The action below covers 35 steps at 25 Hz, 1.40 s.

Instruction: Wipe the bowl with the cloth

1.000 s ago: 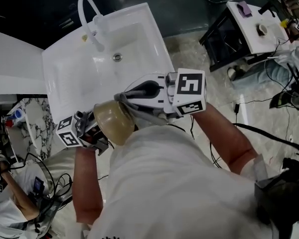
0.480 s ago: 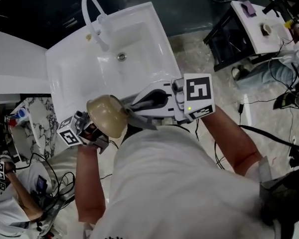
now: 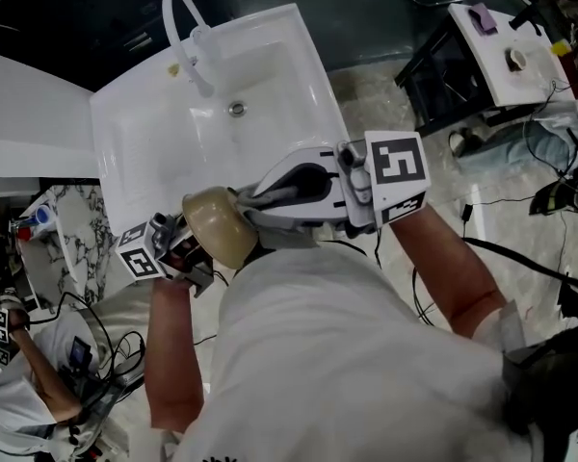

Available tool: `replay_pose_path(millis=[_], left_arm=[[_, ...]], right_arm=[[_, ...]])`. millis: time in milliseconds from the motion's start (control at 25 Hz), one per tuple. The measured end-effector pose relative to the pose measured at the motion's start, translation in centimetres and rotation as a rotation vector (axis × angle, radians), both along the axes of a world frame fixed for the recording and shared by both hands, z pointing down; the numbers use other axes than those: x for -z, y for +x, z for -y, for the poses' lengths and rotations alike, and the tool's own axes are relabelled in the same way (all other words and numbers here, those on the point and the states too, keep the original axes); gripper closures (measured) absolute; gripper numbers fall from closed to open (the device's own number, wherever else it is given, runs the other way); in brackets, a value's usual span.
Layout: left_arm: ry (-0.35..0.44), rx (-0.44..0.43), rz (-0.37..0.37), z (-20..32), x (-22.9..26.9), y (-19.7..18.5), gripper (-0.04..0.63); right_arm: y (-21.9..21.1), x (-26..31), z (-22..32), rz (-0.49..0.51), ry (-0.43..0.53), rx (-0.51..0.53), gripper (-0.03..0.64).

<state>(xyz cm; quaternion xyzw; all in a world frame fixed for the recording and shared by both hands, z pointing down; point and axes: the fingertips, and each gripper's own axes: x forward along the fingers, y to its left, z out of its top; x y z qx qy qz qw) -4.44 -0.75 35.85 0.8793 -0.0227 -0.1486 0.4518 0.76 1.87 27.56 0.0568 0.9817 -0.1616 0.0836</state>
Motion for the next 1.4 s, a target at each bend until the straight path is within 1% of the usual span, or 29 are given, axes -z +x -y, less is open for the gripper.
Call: replay_pose_path(millis=[200, 440, 680, 920, 1120, 1400], left_arm=[[-0.002, -0.032, -0.003, -0.7, -0.1, 0.5, 0.577], [0.004, -0.049, -0.024, -1.1, 0.4, 1.1, 0.577], [0.013, -0.043, -0.04, -0.9, 0.9, 1.0, 0.577], [0.012, -0.017, -0.065, 0.1, 1.4, 0.3, 0.577], [0.009, 0.008, -0.058, 0.3, 1.2, 0.2, 0.577], [-0.015, 0.015, -0.027, 0.7, 0.2, 0.5, 0.577]], right_arm=[[-0.2, 0.0, 1.1, 0.004, 0.002, -0.055, 0.584], [-0.2, -1.0, 1.8, -0.04, 0.002, -0.097, 0.584], [-0.3, -2.1, 1.5, -0.082, -0.004, -0.08, 0.584], [-0.7, -2.5, 0.7, -0.097, -0.012, -0.022, 0.584], [-0.3, -2.2, -0.8, -0.068, -0.005, 0.033, 0.584], [0.8, 0.0, -1.1, 0.035, 0.009, 0.065, 0.584]])
